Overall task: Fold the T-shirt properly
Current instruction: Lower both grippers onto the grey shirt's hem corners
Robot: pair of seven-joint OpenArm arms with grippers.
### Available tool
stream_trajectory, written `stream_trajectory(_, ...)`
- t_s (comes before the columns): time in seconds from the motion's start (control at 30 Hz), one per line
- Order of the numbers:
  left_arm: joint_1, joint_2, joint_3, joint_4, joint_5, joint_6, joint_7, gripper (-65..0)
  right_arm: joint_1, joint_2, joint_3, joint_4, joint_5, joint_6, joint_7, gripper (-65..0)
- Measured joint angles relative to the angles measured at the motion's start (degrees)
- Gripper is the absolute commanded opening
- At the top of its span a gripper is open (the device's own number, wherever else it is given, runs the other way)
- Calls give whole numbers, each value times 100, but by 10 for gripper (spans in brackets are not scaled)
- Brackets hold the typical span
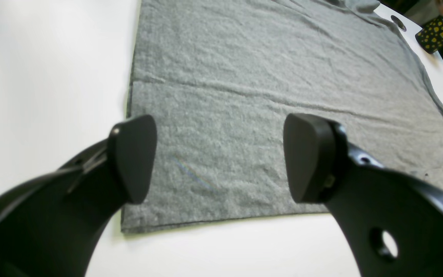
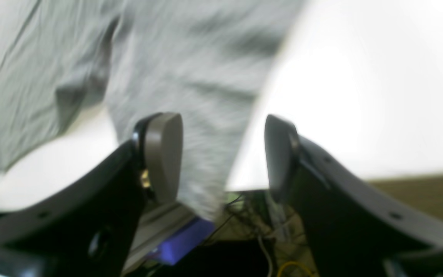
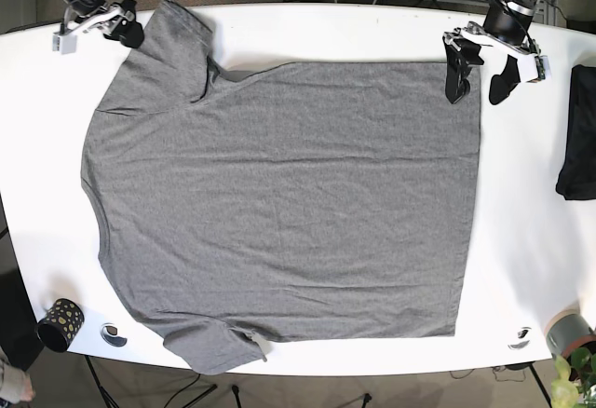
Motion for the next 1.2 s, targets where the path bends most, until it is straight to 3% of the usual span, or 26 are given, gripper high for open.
stream_trajectory(0.8,0,0,0,0,0,0,0,-172,-9,-35,-297,-398,46,24,28,-322)
stream_trajectory(0.97,0,2,0,0,0,0,0,-172,-101,-9,-669,-385,136,28,114,-322)
stream_trajectory(1.2,0,2,0,0,0,-2,2,-172,-195,-190,-715,-337,201,33,166,-327)
